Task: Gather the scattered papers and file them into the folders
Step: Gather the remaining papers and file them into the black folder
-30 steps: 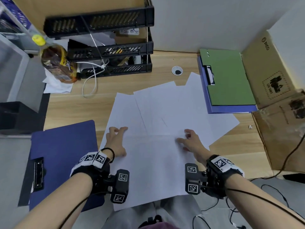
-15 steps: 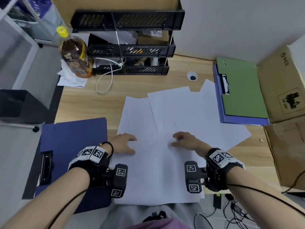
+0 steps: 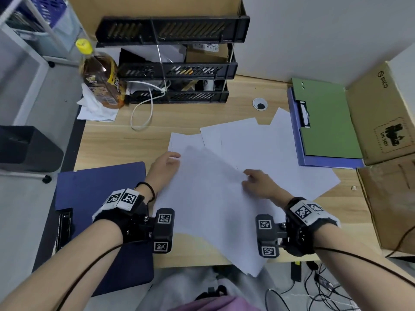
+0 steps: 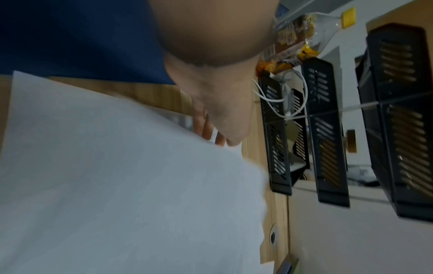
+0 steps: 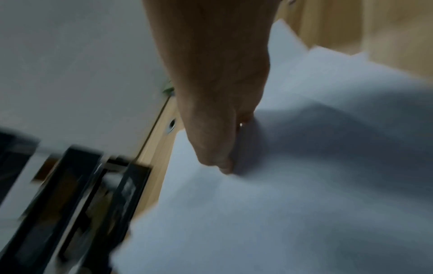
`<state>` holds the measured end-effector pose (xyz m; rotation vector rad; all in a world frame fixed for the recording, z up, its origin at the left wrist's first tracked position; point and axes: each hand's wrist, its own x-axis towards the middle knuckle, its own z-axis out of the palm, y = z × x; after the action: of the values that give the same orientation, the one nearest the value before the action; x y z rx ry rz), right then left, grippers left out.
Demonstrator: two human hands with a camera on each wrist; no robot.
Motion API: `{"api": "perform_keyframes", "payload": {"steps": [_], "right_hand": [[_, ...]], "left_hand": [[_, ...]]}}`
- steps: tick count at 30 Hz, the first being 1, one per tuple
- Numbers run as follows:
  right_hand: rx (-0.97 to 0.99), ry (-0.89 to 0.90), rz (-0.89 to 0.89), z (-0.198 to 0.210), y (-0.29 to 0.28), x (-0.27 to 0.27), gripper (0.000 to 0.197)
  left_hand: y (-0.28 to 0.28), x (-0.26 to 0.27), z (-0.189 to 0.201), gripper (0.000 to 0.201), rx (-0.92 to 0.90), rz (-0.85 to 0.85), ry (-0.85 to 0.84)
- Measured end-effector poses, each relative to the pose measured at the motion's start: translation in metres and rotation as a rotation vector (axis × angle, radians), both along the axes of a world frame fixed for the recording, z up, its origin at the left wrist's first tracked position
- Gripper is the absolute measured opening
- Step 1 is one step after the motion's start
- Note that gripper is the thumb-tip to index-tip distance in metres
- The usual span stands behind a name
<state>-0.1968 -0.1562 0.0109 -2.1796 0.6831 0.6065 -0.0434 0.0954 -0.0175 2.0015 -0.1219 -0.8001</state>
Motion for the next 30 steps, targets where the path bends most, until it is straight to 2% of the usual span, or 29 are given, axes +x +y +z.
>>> {"api": "perform_keyframes", "payload": {"steps": [3, 5, 6, 8, 11, 13, 17, 21, 24, 27, 30], "right_hand": [[-0.063, -0.019, -0.265, 0.001, -0.024, -0.024, 0.013], [-0.079, 0.039, -0.361, -0.006, -0.038, -0.044, 0.020], [-0.068, 0.070, -0.388, -0.009, -0.042, -0.052, 0.017], [-0.021, 0.126, -0.375, -0.019, -0.045, -0.063, 0.016], [-0.052, 0.163, -0.275, -0.021, -0.038, -0.063, 0.033], [-0.069, 0.174, -0.215, -0.020, -0.031, -0.060, 0.043], [-0.062, 0.217, -0.106, -0.016, -0.018, -0.057, 0.046], [-0.018, 0.228, -0.072, -0.014, -0.012, -0.056, 0.044], [0.050, 0.133, -0.213, -0.012, -0.012, -0.052, 0.014], [0.139, 0.060, -0.396, -0.014, -0.010, -0.047, 0.016], [0.189, 0.039, -0.432, -0.020, -0.003, -0.045, 0.026]], "left_hand": [[0.009, 0.000, -0.004, 0.037, 0.087, 0.120, 0.091], [0.012, -0.003, -0.008, 0.049, 0.111, 0.191, 0.135], [0.012, -0.004, -0.009, 0.055, 0.095, 0.235, 0.163], [0.008, -0.006, -0.012, 0.066, 0.072, 0.295, 0.219], [0.000, -0.005, -0.017, 0.074, 0.059, 0.314, 0.268], [-0.004, -0.008, -0.018, 0.069, 0.062, 0.276, 0.277], [-0.006, -0.019, -0.013, 0.033, 0.014, 0.221, 0.282], [0.003, -0.023, -0.008, 0.037, -0.027, 0.192, 0.285], [0.006, -0.023, -0.001, 0.034, -0.008, 0.180, 0.234], [0.009, -0.022, 0.009, 0.022, -0.007, 0.223, 0.189], [0.012, -0.022, 0.017, 0.025, -0.044, 0.233, 0.212]]}}
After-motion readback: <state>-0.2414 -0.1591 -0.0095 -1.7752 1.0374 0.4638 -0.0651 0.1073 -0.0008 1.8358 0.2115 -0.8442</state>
